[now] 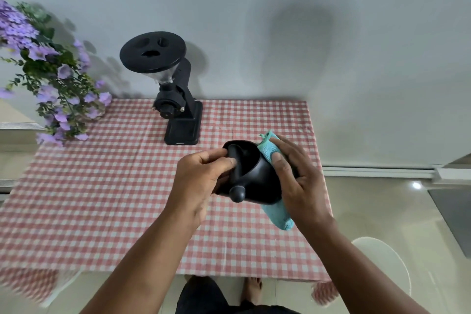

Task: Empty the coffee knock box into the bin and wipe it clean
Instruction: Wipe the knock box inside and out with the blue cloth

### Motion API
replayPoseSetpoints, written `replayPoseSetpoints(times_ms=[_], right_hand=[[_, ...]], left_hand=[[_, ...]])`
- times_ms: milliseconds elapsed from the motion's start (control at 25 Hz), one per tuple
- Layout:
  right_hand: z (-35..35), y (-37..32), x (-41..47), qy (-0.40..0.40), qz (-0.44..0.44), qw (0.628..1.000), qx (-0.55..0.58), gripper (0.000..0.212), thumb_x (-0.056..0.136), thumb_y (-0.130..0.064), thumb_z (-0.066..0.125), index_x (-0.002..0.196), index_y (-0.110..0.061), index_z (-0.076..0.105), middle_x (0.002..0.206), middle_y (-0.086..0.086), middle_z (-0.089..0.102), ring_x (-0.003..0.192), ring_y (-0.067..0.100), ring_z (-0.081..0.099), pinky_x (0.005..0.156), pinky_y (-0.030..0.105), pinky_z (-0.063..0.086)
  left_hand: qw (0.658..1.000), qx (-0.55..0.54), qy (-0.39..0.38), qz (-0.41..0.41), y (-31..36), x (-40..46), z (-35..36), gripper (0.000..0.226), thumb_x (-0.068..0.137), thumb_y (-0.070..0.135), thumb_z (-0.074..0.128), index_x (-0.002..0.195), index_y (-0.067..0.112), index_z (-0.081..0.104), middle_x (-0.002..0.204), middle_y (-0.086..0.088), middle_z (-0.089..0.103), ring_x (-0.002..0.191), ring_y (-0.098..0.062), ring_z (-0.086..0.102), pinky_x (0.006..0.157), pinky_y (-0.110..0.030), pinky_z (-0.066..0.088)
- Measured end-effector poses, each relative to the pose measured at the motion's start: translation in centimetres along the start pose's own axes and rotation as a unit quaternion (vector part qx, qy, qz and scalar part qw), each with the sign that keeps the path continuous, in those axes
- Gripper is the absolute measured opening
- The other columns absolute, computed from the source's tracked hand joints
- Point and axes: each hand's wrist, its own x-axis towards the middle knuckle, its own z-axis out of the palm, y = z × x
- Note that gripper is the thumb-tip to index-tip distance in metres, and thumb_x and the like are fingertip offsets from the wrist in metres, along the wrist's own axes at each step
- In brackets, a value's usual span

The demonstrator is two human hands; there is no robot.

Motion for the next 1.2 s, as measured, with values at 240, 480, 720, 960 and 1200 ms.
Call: replayPoseSetpoints(times_ms=[240,480,720,960,1200], right_hand=[[1.1,0.7,-2.5,0.0,-0.177,0.977,-0.115,0.037,0.103,-0.014,0.062,0.14,-0.007,0.066,0.155,0.01,0.056,0.147,0.022,0.051,0.117,0.043,0.049],[0.6,1.0,-2.3,-0.051,-0.318,0.926,-0.199,0.041,0.101,-0.011,0.065,0.142,-0.005,0.063,0.154,0.017,0.055,0.149,0.036,0.048,0.124,0.045,0.039],[-1.5,-0.6,4.7,-0.165,0.066,0.981,-0.074,0.032,0.109,-0.035,0.053,0.098,-0.017,0.078,0.085,-0.009,0.073,0.076,0.006,0.062,0.078,0.033,0.05],[1.6,-0.6,-3.2,-0.06,-0.2,0.954,-0.214,0.046,0.108,-0.018,0.055,0.152,-0.007,0.054,0.163,0.007,0.047,0.155,0.022,0.038,0.128,0.035,0.031],[-0.2,-0.1,-1.0,-0.094,-0.225,0.948,-0.206,0.04,0.108,-0.022,0.054,0.146,-0.015,0.062,0.155,-0.003,0.058,0.144,0.014,0.054,0.115,0.035,0.043]], left_hand=[[0.992,-0.08,0.033,-0.09,0.0,0.2,0.2,0.017,0.086,-0.001,0.079,0.103,-0.003,0.078,0.077,-0.015,0.082,0.064,-0.025,0.079,0.049,-0.029,0.061],[0.996,-0.039,0.04,-0.063,-0.2,0.3,0.3,0.013,0.087,0.001,0.079,0.098,0.006,0.082,0.087,-0.014,0.084,0.069,-0.023,0.081,0.056,-0.031,0.061],[1.0,0.024,0.006,-0.003,-0.3,-0.5,0.9,0.023,0.085,0.004,0.082,0.106,0.014,0.084,0.094,-0.008,0.086,0.085,-0.024,0.083,0.066,-0.035,0.062],[0.997,-0.035,0.061,-0.026,-0.2,1.3,0.6,0.016,0.088,-0.001,0.077,0.098,0.011,0.083,0.09,-0.012,0.084,0.07,-0.02,0.08,0.052,-0.027,0.059],[0.999,-0.008,-0.045,-0.018,0.1,0.8,-0.2,0.022,0.089,-0.004,0.073,0.102,0.01,0.084,0.093,-0.015,0.084,0.078,-0.025,0.081,0.062,-0.032,0.062]])
